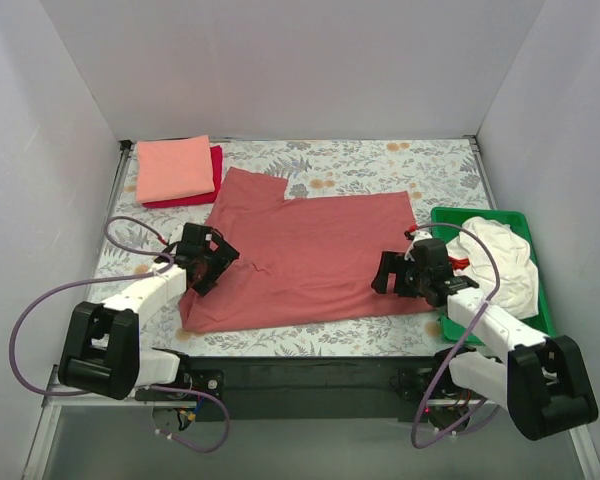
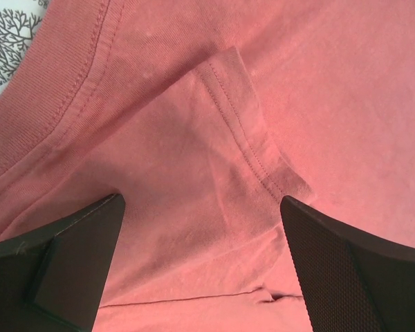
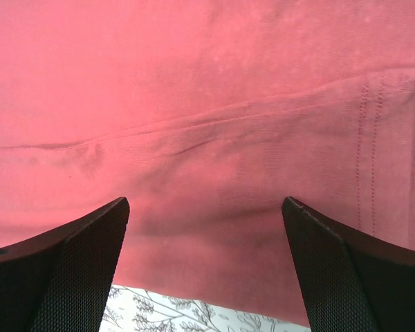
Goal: Fold and stack the t-shirts
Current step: Fold the tshirt
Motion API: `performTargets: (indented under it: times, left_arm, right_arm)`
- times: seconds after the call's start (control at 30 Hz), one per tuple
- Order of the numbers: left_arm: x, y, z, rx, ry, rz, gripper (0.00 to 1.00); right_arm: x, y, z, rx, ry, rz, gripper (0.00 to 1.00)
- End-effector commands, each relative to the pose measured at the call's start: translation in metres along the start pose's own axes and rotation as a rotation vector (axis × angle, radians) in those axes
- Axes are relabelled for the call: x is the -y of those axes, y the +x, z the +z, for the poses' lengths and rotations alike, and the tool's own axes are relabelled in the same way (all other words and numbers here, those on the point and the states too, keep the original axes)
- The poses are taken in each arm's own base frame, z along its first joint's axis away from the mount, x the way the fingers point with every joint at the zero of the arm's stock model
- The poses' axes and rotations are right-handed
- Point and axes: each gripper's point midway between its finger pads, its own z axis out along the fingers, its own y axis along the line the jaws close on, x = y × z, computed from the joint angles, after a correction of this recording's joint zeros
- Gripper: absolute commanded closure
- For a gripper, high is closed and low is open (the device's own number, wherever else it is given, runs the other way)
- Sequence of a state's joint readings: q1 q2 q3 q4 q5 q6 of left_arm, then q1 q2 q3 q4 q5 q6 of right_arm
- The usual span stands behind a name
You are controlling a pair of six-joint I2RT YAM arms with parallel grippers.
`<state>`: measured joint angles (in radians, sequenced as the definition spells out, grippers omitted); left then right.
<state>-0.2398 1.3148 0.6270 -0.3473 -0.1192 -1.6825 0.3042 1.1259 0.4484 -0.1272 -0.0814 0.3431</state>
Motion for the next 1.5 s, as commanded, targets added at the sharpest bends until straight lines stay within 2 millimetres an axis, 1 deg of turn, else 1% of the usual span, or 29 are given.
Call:
performTargets:
  times: [0.0, 0.1, 0.27, 0.37, 0.43, 0.53, 0.57, 0.6, 0.63, 0.67, 0.7, 0.8, 0.83, 0.93, 0.97, 1.0, 1.03, 1.07, 1.1, 1.13, 1.17, 1.2, 1.23, 1.27, 1.3, 1.33, 1.37, 1.4, 1.47]
  left_arm:
    - [-0.037, 0.021, -0.006, -0.049, -0.079, 0.016, 0.04]
    - [-0.053, 0.038, -0.01, -0.101, -0.097, 0.008, 0.04]
    - [-0.074, 0.047, -0.02, -0.107, -0.155, -0.031, 0.04]
    - [-0.068, 0.039, -0.03, -0.076, -0.133, -0.046, 0.04]
    - [-0.06, 0.032, -0.038, -0.055, -0.113, -0.048, 0.03]
    - [-0.03, 0.009, -0.053, 0.002, -0.04, -0.038, 0.03]
    - [-0.022, 0.003, -0.055, 0.012, -0.031, -0.029, 0.03]
    - [-0.017, -0.006, -0.057, 0.043, -0.034, -0.026, 0.03]
    - [0.006, -0.024, -0.068, 0.08, -0.002, -0.027, 0.04]
    - [0.012, -0.03, -0.066, 0.085, -0.018, -0.016, 0.03]
    - [0.037, -0.05, -0.077, 0.127, 0.018, -0.018, 0.03]
    - [0.064, -0.069, -0.069, 0.147, 0.009, 0.005, 0.03]
    - [0.089, -0.086, -0.077, 0.184, 0.054, -0.003, 0.03]
    - [0.114, -0.103, -0.052, 0.199, 0.019, 0.053, 0.03]
    - [0.138, -0.119, -0.057, 0.225, 0.061, 0.103, 0.03]
    - [0.145, -0.121, -0.034, 0.206, 0.027, 0.149, 0.03]
    - [0.155, -0.13, -0.028, 0.226, 0.022, 0.179, 0.03]
    - [0.184, -0.15, -0.036, 0.272, 0.072, 0.197, 0.03]
    - [0.183, -0.149, -0.002, 0.254, 0.016, 0.281, 0.03]
    - [0.187, -0.155, 0.007, 0.266, -0.003, 0.302, 0.03]
    - [0.212, -0.176, 0.005, 0.323, 0.017, 0.32, 0.03]
    - [0.216, -0.182, 0.015, 0.332, -0.002, 0.378, 0.03]
    - [0.208, -0.177, 0.053, 0.297, -0.068, 0.421, 0.03]
    - [0.211, -0.182, 0.064, 0.31, -0.094, 0.437, 0.03]
    - [0.236, -0.202, 0.056, 0.364, -0.055, 0.436, 0.03]
    - [0.222, -0.19, 0.096, 0.313, -0.119, 0.493, 0.03]
    - [0.225, -0.192, 0.103, 0.318, -0.129, 0.502, 0.03]
    - [0.239, -0.2, 0.102, 0.34, -0.099, 0.503, 0.03]
    - [0.239, -0.197, 0.12, 0.334, -0.096, 0.53, 0.03]
  right_arm:
    - [0.037, 0.062, -0.02, -0.095, 0.185, 0.156, 0.02]
    - [0.032, 0.073, -0.029, -0.083, 0.15, 0.221, 0.02]
    - [0.018, 0.083, -0.033, -0.094, 0.078, 0.296, 0.02]
    - [0.012, 0.077, -0.035, -0.078, 0.039, 0.264, 0.02]
    - [0.003, 0.059, -0.04, -0.046, 0.005, 0.223, 0.02]
    - [-0.006, 0.032, -0.048, 0.01, -0.028, 0.145, 0.02]
    - [-0.014, 0.009, -0.055, 0.068, -0.047, 0.121, 0.02]
    - [-0.016, -0.001, -0.058, 0.09, -0.051, 0.1, 0.02]
    - [-0.02, -0.012, -0.062, 0.117, -0.06, 0.067, 0.02]
    - [-0.027, -0.032, -0.071, 0.164, -0.077, 0.047, 0.02]
    - [-0.03, -0.042, -0.073, 0.179, -0.08, 0.023, 0.02]
    - [-0.04, -0.073, -0.084, 0.237, -0.085, -0.005, 0.02]
    - [-0.041, -0.079, -0.086, 0.249, -0.082, -0.017, 0.02]
    - [-0.042, -0.095, -0.089, 0.284, -0.067, -0.033, 0.02]
    - [-0.04, -0.097, -0.088, 0.285, -0.051, -0.047, 0.02]
    - [-0.038, -0.099, -0.088, 0.288, -0.043, -0.051, 0.02]
    - [-0.036, -0.098, -0.087, 0.288, -0.029, -0.052, 0.02]
    - [-0.033, -0.099, -0.087, 0.293, -0.018, -0.063, 0.02]
    - [-0.031, -0.094, -0.085, 0.283, -0.014, -0.065, 0.02]
    - [-0.026, -0.093, -0.084, 0.287, 0.012, -0.065, 0.02]
    - [-0.024, -0.09, -0.083, 0.281, 0.015, -0.07, 0.02]
    - [-0.024, -0.089, -0.083, 0.28, 0.012, -0.077, 0.02]
    - [-0.022, -0.084, -0.079, 0.266, 0.014, -0.082, 0.02]
    - [-0.022, -0.082, -0.079, 0.264, 0.01, -0.088, 0.02]
    - [-0.021, -0.079, -0.078, 0.256, 0.011, -0.096, 0.02]
    - [-0.019, -0.075, -0.075, 0.246, 0.016, -0.096, 0.02]
    - [-0.022, -0.071, -0.075, 0.232, -0.009, -0.098, 0.02]
    - [-0.022, -0.068, -0.073, 0.224, -0.014, -0.098, 0.02]
    - [-0.021, -0.062, -0.07, 0.209, -0.015, -0.097, 0.02]
